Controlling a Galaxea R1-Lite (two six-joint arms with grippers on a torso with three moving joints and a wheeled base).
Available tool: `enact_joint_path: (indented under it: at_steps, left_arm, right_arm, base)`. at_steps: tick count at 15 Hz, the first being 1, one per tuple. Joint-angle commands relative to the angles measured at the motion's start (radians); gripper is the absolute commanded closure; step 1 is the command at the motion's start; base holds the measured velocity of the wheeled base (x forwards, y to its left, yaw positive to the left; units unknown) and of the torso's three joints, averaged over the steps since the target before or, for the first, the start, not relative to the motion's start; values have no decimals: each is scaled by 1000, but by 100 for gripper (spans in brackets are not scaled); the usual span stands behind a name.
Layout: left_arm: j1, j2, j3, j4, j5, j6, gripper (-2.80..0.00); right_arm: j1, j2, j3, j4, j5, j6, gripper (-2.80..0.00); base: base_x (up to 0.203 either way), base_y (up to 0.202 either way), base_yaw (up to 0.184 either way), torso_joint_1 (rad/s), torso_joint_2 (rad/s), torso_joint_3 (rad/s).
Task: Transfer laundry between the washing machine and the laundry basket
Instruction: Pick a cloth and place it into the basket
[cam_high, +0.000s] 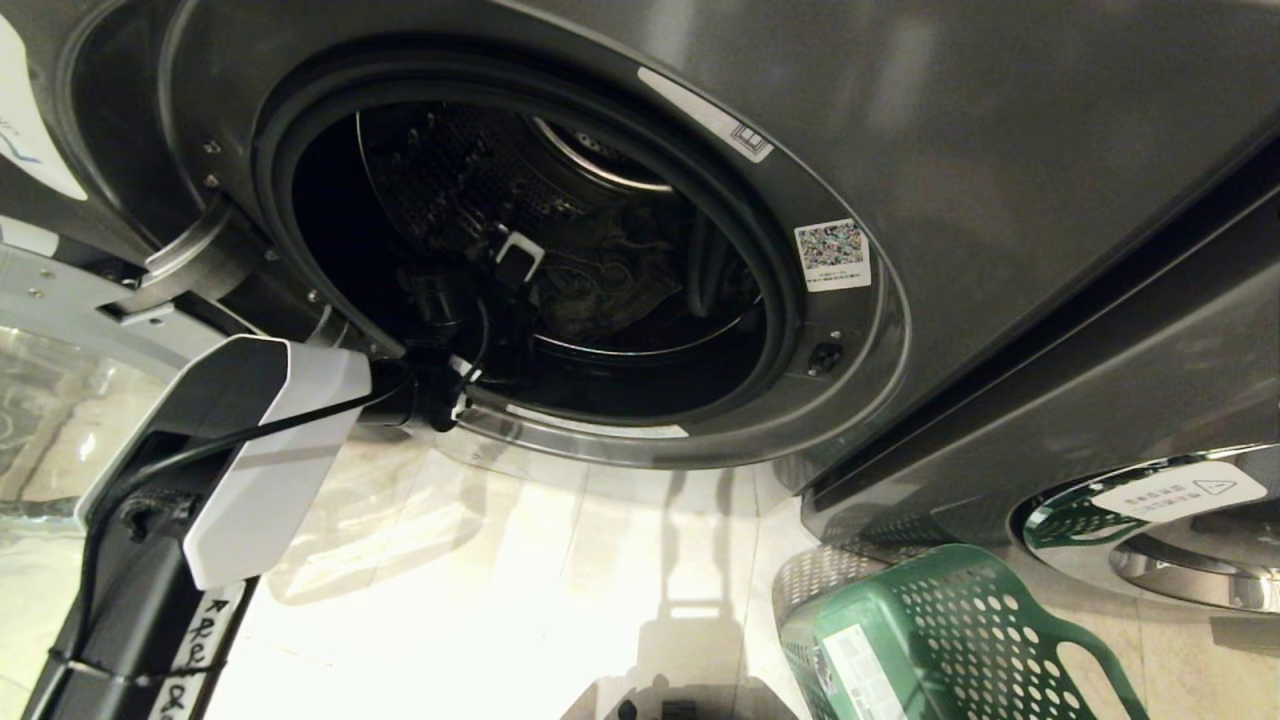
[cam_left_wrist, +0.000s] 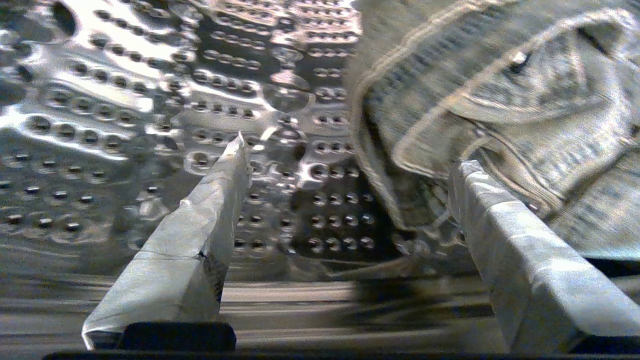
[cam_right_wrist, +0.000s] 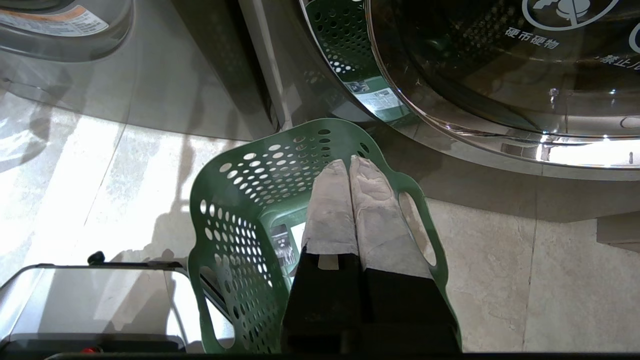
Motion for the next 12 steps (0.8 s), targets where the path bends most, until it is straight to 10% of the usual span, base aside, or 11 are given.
enact_joint_path:
  at_steps: [1,12]
  left_arm:
    - [0,-7,-1,-14,8,3,-280]
    - [2,-36,-1,-29,9,-16,-280]
  right_arm:
    - [0,1,-1,0,0,0,0]
    - [0,1,0,0,0,0,0]
  base:
    - [0,0,0,0,0,0]
    - [0,0,0,0,0,0]
